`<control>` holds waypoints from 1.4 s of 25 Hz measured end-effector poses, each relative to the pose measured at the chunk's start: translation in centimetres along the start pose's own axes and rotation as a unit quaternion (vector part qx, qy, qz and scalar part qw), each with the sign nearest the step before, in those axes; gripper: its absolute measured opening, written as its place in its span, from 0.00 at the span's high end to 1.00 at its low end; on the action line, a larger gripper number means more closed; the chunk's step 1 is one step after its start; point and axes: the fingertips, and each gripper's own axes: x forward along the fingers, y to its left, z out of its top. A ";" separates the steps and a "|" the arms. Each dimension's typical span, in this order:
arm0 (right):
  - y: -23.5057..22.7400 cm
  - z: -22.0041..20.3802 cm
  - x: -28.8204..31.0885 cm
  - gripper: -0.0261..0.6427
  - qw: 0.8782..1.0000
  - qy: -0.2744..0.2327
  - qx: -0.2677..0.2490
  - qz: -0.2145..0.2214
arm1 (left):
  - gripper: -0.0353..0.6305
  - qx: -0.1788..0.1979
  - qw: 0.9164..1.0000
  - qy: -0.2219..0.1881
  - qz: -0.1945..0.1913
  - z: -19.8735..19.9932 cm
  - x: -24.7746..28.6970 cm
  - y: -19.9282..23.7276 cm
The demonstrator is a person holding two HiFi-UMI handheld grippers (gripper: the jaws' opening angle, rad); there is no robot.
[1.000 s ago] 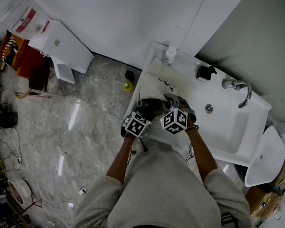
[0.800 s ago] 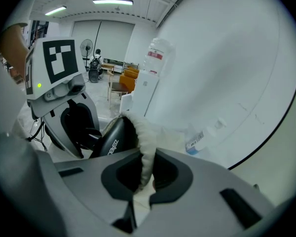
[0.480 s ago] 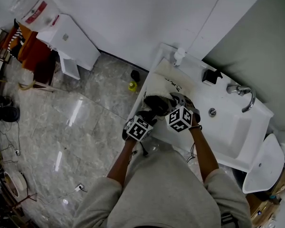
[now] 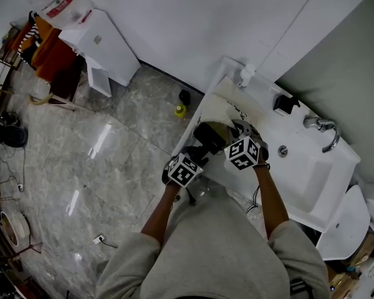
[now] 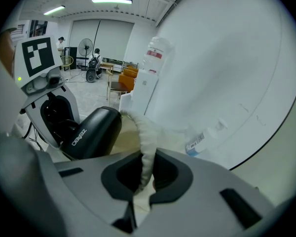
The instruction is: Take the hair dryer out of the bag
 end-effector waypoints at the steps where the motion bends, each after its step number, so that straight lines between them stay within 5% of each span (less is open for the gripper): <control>1: 0.1 0.0 0.0 0.95 1.000 0.000 0.000 0.000 | 0.66 -0.001 1.000 -0.003 0.002 -0.1 -0.2 0.0; 17: 1.3 -0.3 1.4 0.95 1.000 0.014 -0.001 0.019 | 0.66 -0.025 0.996 -0.075 0.040 -0.1 -4.7 0.4; 35: 2.7 -1.3 1.2 0.92 1.000 0.009 0.004 0.017 | 0.67 -0.050 0.976 -0.198 0.081 5.5 -7.8 3.5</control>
